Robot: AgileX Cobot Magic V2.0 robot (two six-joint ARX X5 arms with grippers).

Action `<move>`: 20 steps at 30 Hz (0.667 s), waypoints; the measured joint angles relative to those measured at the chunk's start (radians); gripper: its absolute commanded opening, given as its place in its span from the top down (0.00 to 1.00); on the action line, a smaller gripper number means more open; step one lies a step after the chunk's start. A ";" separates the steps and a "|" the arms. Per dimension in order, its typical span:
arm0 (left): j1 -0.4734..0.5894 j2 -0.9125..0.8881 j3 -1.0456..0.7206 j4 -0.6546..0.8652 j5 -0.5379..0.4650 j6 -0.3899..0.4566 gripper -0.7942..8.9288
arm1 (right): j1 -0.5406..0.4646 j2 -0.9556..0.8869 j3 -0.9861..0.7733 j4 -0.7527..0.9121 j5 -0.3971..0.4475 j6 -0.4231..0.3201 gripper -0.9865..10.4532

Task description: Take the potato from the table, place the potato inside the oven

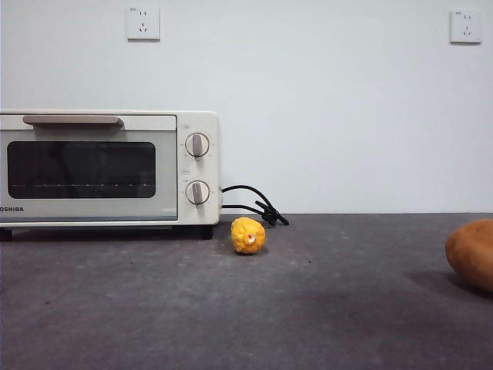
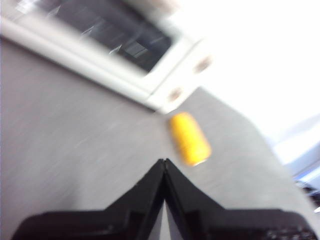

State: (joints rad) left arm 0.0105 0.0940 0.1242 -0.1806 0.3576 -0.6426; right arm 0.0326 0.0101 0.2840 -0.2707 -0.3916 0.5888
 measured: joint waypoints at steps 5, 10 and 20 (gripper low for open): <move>0.000 0.004 0.122 -0.031 0.022 -0.022 0.92 | 0.000 0.000 0.129 -0.066 0.000 0.000 0.92; 0.000 0.035 0.272 -0.094 0.023 -0.024 0.92 | 0.000 0.014 0.251 -0.210 -0.002 -0.006 0.92; 0.000 0.171 0.497 -0.135 0.065 -0.002 0.92 | 0.000 0.119 0.457 -0.385 -0.002 -0.127 0.92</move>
State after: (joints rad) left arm 0.0105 0.2649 0.6212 -0.3153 0.4229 -0.6445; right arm 0.0326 0.1295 0.7406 -0.6552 -0.3935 0.4622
